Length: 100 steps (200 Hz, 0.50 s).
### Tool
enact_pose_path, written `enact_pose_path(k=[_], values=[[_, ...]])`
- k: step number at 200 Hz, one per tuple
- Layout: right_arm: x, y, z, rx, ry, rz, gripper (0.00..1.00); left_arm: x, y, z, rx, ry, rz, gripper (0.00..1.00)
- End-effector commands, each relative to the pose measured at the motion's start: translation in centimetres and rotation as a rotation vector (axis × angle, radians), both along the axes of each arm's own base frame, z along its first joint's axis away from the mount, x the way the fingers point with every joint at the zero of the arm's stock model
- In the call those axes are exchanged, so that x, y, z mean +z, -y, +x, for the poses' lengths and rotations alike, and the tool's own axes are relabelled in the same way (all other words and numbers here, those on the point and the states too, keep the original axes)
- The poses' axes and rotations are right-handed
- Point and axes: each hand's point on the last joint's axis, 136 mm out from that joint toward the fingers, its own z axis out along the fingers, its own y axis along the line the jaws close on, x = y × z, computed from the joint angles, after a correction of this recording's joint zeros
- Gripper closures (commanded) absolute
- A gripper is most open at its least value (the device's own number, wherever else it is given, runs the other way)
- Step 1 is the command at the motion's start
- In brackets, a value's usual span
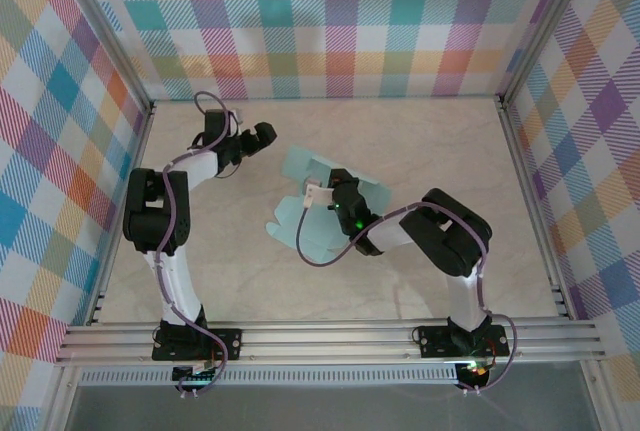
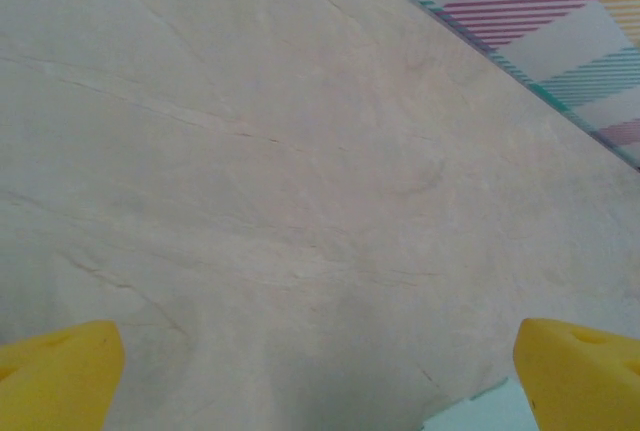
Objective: Fold the paper box
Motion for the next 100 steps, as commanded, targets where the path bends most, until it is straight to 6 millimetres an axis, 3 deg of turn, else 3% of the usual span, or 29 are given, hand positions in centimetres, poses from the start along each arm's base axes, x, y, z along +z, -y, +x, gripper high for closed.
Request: enact_pose_path(k=[1, 43, 82, 100], values=[[1.8, -1.4, 0.1, 0.018, 0.108, 0.007, 1.0, -2.0, -0.1, -0.8, -0.001, -0.075, -0.007, 0.0], [1.9, -2.3, -0.3, 0.01, 0.229, -0.043, 1.0, -3.5, 0.4, -0.6, -0.025, -0.125, -0.02, 0.0], [0.8, -2.5, -0.4, 0.018, 0.221, -0.068, 1.0, -4.5, 0.7, -0.3, -0.043, -0.157, -0.029, 0.0], [0.3, -2.6, -0.6, 0.024, 0.214, -0.077, 1.0, -4.8, 1.1, 0.1, -0.056, -0.175, -0.045, 0.06]])
